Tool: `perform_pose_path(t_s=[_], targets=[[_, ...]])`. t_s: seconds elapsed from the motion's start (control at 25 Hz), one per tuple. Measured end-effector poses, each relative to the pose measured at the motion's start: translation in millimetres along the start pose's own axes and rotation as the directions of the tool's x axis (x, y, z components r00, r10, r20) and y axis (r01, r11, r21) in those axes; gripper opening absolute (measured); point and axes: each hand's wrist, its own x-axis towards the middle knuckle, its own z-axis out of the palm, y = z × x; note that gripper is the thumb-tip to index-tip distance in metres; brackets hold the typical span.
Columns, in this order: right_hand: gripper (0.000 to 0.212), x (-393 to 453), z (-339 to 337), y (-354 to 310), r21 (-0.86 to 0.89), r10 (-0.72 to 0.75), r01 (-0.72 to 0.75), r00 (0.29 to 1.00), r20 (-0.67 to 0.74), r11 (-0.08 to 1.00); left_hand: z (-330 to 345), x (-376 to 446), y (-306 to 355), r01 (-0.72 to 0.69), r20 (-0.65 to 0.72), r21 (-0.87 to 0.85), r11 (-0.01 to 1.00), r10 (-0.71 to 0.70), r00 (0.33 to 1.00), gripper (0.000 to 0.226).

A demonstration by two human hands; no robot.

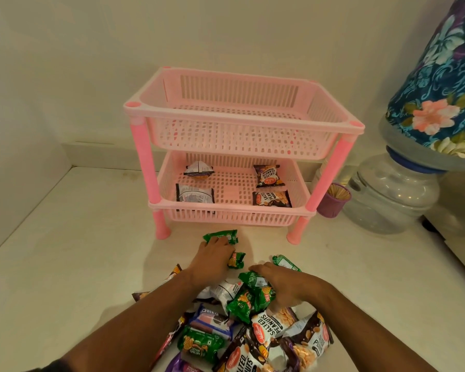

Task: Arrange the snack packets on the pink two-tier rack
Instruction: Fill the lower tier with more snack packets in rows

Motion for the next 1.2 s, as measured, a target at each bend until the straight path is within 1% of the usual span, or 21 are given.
perform_pose_path(t_s=[0.08,0.16,0.24,0.32,0.44,0.68,0.92,1.0,1.12,1.2], targets=[[0.112,2,0,1,-0.014,0.017,-0.017,1.0,0.013,1.0,-2,4,-1,0.018,-0.062,0.011,1.0,-0.017,0.998,0.036],[0.111,4,0,1,-0.031,0.039,-0.039,0.999,0.025,0.999,-5,9,-2,0.033,-0.084,0.019,0.999,-0.031,0.996,0.039],[0.108,5,0,3,-0.04,0.052,-0.05,0.998,0.026,0.998,-6,15,-3,0.047,-0.051,0.005,0.999,-0.047,0.998,0.042],[0.106,5,-2,4,-0.038,0.064,-0.063,0.998,0.023,0.997,-7,19,-5,0.064,0.01,-0.01,0.998,-0.064,0.998,0.045],[0.104,5,-4,4,-0.05,0.086,-0.084,0.996,0.031,0.995,-8,23,-7,0.1,0.078,0.007,0.995,-0.1,0.992,0.049],[0.099,7,-4,0,-0.076,0.101,-0.097,0.994,0.048,0.992,-13,27,-6,0.109,0.102,0.06,0.992,-0.115,0.988,0.047],[0.095,-2,-7,-4,-0.015,0.08,-0.08,0.997,0.003,0.997,-10,22,-3,0.106,0.115,0.023,0.994,-0.108,0.987,0.048],[0.089,-6,-6,-6,-0.014,0.065,-0.065,0.998,-0.014,0.998,-10,20,1,0.089,0.112,0.018,0.996,-0.09,0.99,0.046],[0.069,-11,-4,-5,-0.038,0.032,-0.033,0.999,-0.032,0.999,-12,16,7,0.057,0.103,0.011,0.998,-0.058,0.993,0.043],[0.064,-14,-5,-5,-0.032,0.022,-0.023,0.999,-0.043,0.999,-18,13,11,0.045,0.098,-0.006,0.999,-0.044,0.994,0.04]])
